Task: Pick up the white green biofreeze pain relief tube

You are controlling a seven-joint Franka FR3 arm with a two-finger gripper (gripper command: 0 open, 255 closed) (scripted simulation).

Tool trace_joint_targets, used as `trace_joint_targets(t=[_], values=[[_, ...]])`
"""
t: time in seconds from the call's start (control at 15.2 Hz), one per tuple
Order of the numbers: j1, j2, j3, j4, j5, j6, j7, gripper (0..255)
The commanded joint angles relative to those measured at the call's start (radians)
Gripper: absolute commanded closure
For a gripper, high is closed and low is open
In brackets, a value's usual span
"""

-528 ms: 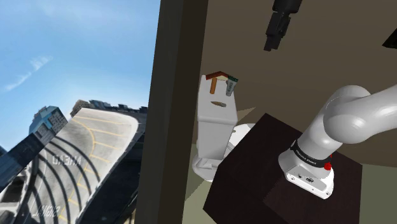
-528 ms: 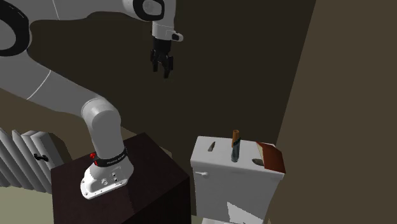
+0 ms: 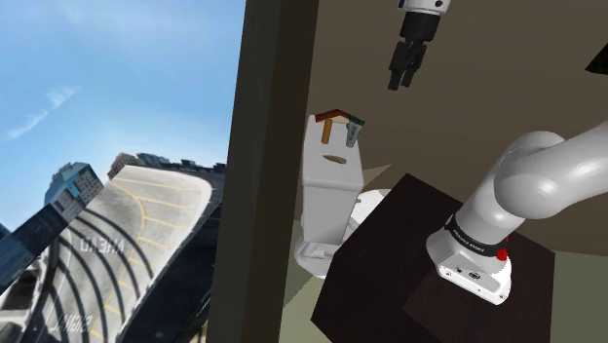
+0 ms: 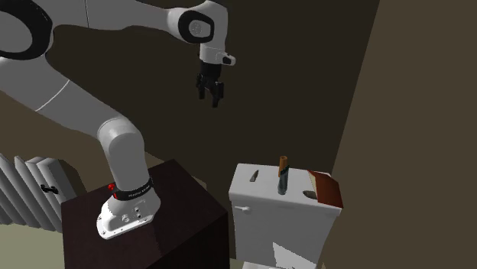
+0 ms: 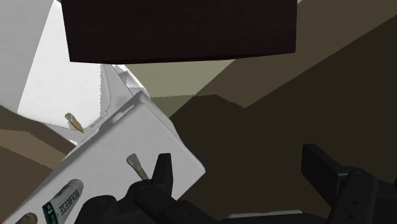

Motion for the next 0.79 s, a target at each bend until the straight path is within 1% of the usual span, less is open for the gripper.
trace_joint_targets(t=[0.0,0.4,0.73], values=[[-0.01,0.041,-0.019,-0.016,-0.013,0.061,-0.017,0],[-0.039,0.198,-0.082,-0.022,-0.038,0.229,-0.072,0],[-0.058,0.352,-0.134,0.007,-0.036,0.358,-0.123,0]])
